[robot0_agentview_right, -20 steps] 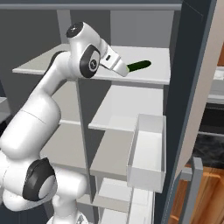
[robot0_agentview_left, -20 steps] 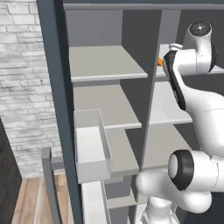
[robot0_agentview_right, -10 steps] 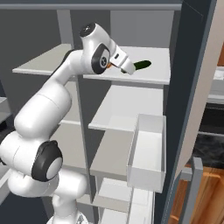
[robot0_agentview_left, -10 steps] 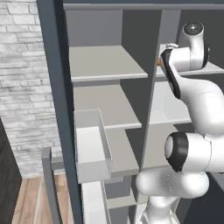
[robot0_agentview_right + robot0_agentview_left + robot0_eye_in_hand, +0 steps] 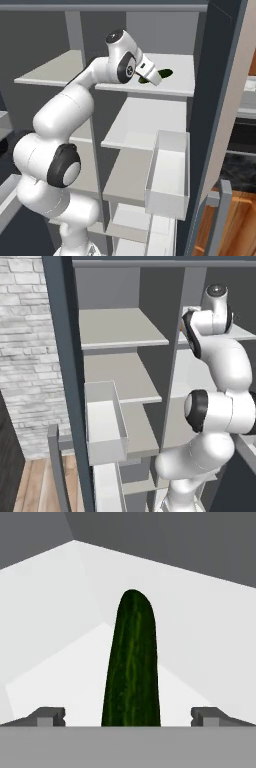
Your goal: Gather the cucumber and carrot from the fridge and place them on a tray on the dining counter. Then gather the chicken drumstick and fish from the fridge and place them on the other tray.
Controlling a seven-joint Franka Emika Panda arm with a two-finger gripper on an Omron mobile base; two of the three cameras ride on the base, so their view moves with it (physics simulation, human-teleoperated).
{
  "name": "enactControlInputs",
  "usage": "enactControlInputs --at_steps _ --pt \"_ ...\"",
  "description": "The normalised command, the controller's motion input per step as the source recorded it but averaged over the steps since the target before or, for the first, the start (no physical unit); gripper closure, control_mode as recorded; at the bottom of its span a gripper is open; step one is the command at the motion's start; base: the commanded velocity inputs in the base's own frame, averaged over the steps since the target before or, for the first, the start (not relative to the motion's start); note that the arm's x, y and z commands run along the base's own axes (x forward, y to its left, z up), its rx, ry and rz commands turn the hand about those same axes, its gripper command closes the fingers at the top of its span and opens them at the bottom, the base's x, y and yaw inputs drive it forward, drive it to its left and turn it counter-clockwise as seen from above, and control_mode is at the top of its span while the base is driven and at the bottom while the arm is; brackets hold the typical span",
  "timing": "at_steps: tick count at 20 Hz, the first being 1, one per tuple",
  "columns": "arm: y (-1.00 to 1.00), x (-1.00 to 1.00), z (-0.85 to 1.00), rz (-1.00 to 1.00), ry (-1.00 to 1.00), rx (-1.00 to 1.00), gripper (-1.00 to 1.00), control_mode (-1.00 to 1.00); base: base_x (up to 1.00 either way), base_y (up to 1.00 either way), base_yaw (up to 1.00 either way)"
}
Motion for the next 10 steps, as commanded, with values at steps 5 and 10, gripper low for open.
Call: enactControlInputs --at_steps 5,10 --pt "-0.01 0.32 -0.23 0.0 0.08 0.04 -1.0 -1.0 0.0 0.0 0.0" --pt "0.0 0.16 -0.24 0.0 0.06 0.02 1.0 -1.0 0.0 0.0 0.0"
